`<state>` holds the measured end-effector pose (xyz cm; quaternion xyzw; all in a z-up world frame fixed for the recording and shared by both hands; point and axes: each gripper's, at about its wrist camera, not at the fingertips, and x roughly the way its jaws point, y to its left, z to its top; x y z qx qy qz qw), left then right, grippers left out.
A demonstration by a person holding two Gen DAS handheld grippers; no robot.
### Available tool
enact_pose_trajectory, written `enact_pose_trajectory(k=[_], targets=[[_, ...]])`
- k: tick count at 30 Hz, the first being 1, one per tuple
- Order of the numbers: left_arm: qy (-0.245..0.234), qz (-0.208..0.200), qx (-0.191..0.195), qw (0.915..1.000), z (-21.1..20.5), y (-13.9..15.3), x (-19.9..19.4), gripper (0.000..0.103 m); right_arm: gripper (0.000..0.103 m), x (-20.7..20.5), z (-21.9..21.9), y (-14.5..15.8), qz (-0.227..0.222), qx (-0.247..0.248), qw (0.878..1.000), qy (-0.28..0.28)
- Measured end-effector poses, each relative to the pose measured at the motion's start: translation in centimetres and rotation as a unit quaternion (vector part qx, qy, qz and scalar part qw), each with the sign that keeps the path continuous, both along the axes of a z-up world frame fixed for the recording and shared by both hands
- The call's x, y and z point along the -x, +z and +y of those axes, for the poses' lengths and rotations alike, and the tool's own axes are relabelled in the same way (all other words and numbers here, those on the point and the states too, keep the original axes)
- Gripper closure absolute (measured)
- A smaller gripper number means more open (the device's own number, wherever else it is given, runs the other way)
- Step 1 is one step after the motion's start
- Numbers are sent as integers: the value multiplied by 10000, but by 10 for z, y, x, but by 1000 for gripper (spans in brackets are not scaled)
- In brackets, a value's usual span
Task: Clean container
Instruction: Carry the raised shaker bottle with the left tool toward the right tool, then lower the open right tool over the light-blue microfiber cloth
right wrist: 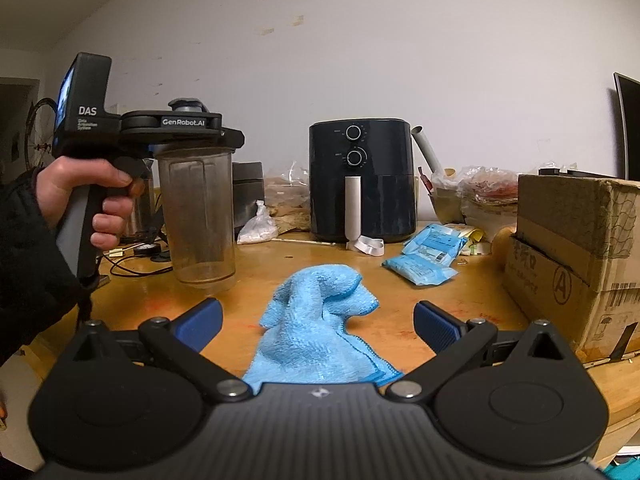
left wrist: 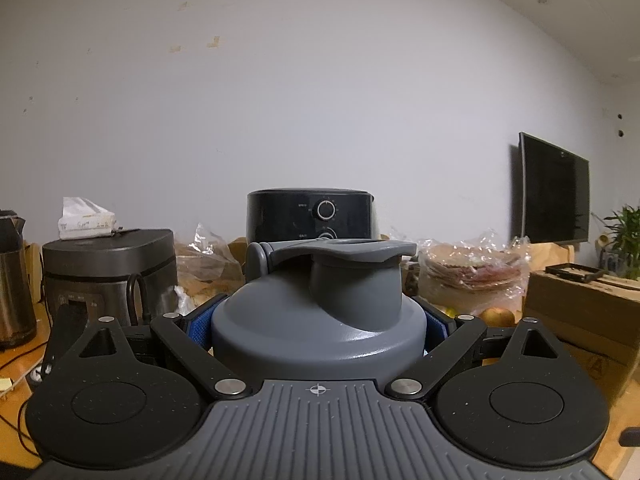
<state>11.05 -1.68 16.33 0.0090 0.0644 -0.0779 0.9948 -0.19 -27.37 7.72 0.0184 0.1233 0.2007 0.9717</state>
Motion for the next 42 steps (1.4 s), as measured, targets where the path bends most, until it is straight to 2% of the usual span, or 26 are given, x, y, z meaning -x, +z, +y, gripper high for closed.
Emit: enact_pose_trajectory(k=[14, 24, 35, 42], targets=[[13, 158, 61, 9999, -1, -17, 11, 8, 0, -13, 3, -7, 103, -1, 9998, 165], [-17, 176, 85, 9998, 0, -32, 12, 8, 0, -8, 4, -10, 163, -25, 9997, 190], [-41, -132, -97, 9999, -9, -43, 23, 8, 0, -6, 5, -13, 334, -16, 9992, 231], [0, -204, -58, 9998, -8, -45, 24, 8, 0, -12, 12, -15, 529, 253, 9983, 55]])
